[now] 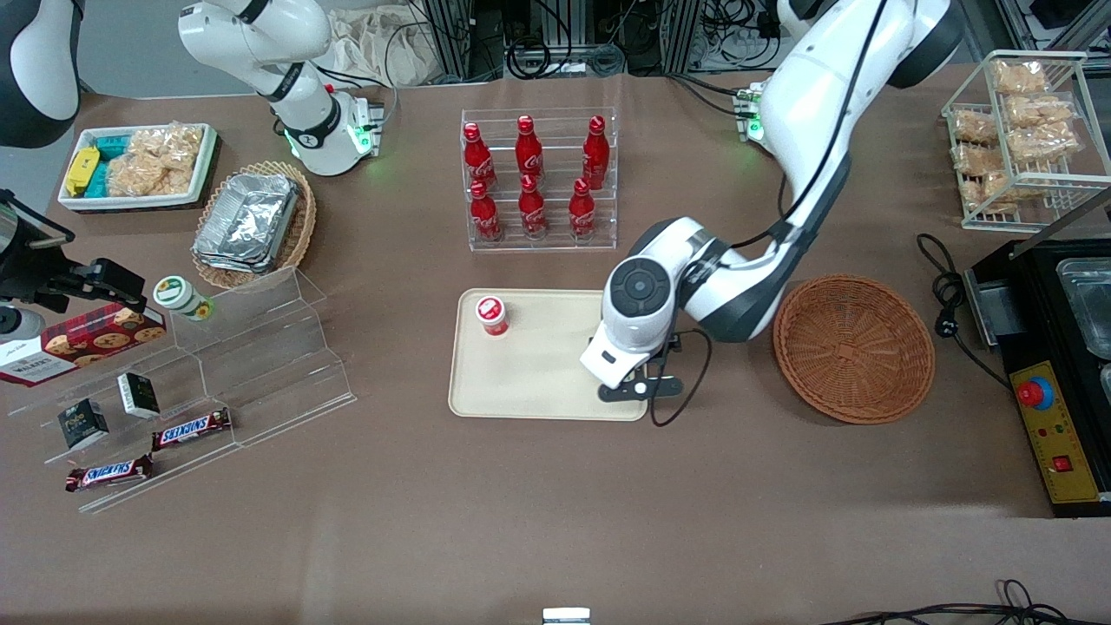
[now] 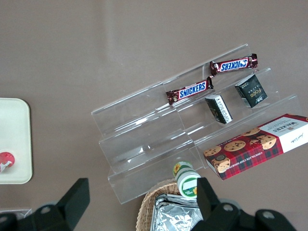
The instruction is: Place sandwich from basket to tray
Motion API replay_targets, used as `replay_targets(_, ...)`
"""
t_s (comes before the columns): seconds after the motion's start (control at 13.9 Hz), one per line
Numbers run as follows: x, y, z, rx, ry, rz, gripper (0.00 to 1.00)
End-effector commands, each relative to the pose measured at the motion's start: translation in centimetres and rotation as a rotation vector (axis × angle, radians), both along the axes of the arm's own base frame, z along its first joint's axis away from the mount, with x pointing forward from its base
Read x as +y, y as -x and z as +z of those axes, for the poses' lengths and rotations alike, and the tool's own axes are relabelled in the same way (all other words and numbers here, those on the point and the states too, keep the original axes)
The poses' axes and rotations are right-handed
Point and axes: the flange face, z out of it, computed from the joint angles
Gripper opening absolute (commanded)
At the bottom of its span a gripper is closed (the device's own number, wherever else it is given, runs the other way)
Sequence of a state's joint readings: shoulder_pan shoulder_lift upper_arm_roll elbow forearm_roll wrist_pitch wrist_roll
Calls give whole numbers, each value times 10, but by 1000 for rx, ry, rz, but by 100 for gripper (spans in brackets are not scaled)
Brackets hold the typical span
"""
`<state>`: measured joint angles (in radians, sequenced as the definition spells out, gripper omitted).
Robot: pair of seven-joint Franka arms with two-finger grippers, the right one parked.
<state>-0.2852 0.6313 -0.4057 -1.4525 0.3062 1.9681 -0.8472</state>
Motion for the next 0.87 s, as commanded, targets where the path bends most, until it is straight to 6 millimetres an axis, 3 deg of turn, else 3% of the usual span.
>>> replay_targets(0.0,27,4,67,-59,-28,28,100)
replay_targets(0.22,76,-6,121,-45,0,4,100)
replay_targets(0.36,123,-17,155,-34,74,-35,100)
replay_targets(0.65,246,-14,204,-56,122,-77,100)
replay_targets(0.79,307,-10,213,-19,131,-62,100)
